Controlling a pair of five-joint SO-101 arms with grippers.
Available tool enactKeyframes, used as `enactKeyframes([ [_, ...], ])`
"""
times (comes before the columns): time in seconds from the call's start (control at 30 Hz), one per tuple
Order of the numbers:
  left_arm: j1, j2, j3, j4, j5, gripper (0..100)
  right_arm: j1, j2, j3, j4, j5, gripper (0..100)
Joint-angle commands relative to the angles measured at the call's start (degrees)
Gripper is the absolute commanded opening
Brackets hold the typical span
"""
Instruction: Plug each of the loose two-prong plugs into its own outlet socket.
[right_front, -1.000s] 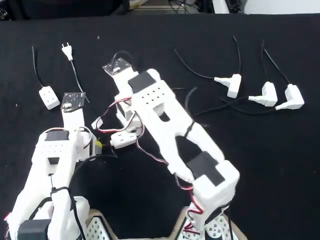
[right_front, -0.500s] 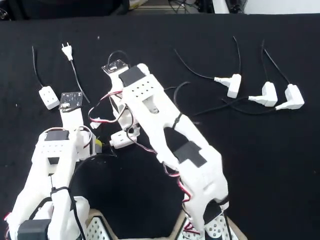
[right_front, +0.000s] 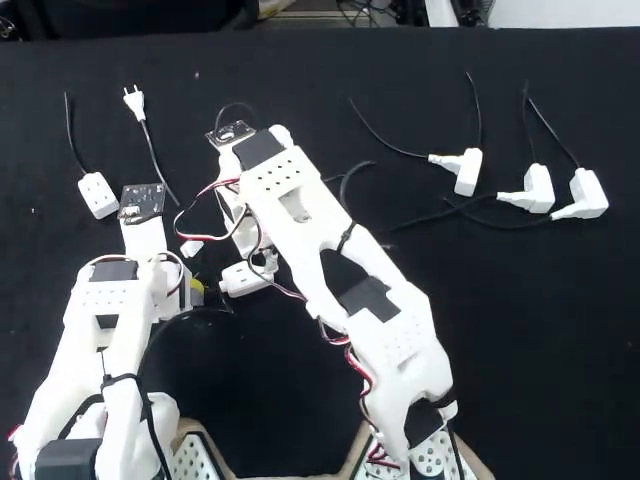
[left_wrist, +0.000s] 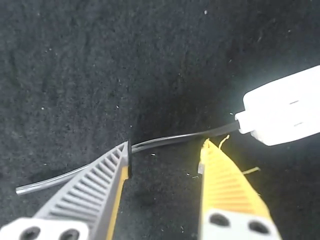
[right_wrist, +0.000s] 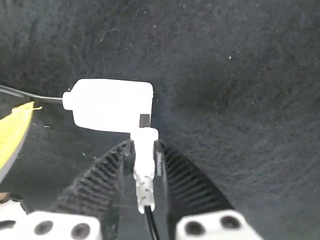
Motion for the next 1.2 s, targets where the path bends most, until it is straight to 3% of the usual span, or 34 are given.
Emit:
enactKeyframes([
  [0.0,-0.31,-1.85,-2.95,0.18,0.62,23,-1.41,-0.22,-3.21,1.23,-0.7,1.1],
  [1.07,-0.31,-1.85,-2.95,0.44,0.7,23,0.0,-0.13,-5.67,1.14,-0.09,1.1],
  [1.17,-0.31,-1.85,-2.95,0.44,0.7,23,-0.62,-0.13,-5.41,1.14,2.73,1.1],
])
